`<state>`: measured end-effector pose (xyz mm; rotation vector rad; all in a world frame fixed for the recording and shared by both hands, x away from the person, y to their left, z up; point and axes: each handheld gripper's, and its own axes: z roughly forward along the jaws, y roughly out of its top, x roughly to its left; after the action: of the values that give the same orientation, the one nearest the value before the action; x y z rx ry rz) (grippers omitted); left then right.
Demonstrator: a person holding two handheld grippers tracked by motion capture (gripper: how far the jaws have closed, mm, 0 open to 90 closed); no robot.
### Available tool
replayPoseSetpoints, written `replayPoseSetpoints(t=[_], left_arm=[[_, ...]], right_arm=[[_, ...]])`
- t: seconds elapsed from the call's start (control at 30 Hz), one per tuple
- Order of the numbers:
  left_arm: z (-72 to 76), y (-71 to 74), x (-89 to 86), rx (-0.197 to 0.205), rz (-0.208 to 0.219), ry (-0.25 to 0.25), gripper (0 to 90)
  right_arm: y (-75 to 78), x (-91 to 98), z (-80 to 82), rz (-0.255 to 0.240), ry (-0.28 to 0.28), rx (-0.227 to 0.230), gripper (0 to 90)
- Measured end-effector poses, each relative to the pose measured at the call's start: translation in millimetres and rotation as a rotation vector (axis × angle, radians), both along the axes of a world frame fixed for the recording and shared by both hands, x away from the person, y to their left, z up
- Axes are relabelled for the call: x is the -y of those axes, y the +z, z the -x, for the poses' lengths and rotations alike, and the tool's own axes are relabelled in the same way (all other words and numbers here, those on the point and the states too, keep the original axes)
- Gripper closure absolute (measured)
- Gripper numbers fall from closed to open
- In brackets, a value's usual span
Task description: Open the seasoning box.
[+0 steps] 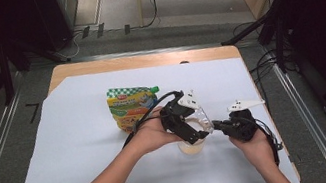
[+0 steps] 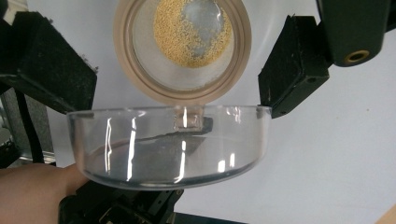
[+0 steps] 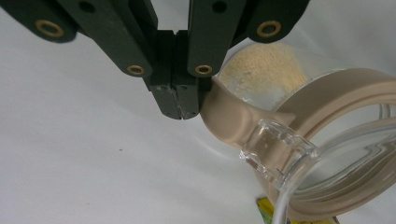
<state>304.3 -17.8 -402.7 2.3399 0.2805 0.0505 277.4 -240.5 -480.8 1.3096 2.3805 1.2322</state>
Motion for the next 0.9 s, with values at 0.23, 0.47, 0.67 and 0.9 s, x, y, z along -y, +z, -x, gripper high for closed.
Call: replayPoseSetpoints(t=[0.23, 0.47, 0.67, 0.9], left_arm=[[-2.5, 3.1, 6.8, -0.001, 0.006, -0.005, 12.7], [-5.7, 2.2, 15.2, -0.015, 0.036, 0.0, 12.8], [-9.6, -0.8, 23.1, -0.03, 0.06, 0.007, 14.9], [-16.1, -5.1, 25.7, -0.065, 0.063, 0.023, 16.3]], right_arm=[[-0.6, 0.5, -0.3, -0.009, 0.0, -0.001, 90.0], [-0.6, 0.8, 0.1, -0.016, -0.004, -0.01, 90.0], [-0.9, 1.1, 0.3, -0.02, -0.002, -0.01, 90.0], [-1.0, 1.2, 0.7, -0.021, -0.005, -0.011, 90.0]])
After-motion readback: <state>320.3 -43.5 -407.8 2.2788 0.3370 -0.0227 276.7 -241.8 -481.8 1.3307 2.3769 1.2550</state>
